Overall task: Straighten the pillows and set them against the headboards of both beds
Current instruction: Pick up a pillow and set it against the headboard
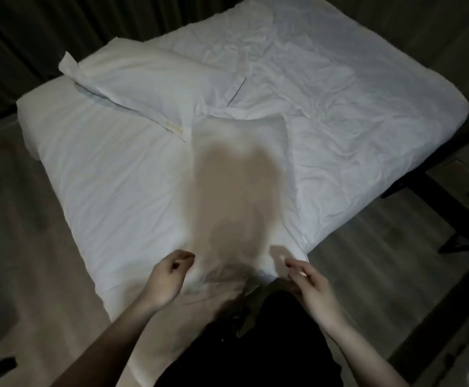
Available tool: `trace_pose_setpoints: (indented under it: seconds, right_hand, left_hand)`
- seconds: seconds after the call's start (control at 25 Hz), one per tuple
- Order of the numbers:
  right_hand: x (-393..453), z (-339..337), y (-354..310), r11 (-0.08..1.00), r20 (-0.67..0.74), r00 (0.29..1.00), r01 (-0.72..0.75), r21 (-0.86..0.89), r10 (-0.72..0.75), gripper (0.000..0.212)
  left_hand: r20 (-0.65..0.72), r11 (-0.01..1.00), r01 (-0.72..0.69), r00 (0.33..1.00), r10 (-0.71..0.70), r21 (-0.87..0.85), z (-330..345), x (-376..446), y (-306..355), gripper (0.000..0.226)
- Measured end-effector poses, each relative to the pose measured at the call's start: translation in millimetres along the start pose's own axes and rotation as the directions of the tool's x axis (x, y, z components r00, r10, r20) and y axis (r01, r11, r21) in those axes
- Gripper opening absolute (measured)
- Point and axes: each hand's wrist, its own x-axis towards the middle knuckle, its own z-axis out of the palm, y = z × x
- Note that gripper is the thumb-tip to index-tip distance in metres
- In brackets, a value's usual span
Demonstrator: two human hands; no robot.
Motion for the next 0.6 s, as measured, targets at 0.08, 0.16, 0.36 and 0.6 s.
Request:
trace_pose_setpoints:
  seconds: [0.08,0.16,0.36,0.6]
  right_hand:
    - [33,5,-13,0.997,-0.029,0.997,-0.068,0.022,0.069,0.023]
    - [68,9,-20,0.993,-0.048,0.992,-0.114,0.021,0.115,0.021]
    - [159,5,-8,0.98,-0.107,0.976,-0.195,-0.026,0.192,0.031]
    - [255,2,15,0.943,-0.168,0.961,-0.254,-0.217,0.22,0.049]
  left_hand:
    - [-0.007,0.994,0.108,0.994,-0.108,-0.026,-4,36,3,0.017]
    - [-0.008,0.977,0.208,0.978,-0.209,-0.043,-4,73,9,0.019]
    - [-0.059,0.94,0.321,0.947,-0.316,0.114,8,147,4,0.031]
    - [0.049,0.903,0.406,0.908,-0.416,0.136,34,217,-4,0.074]
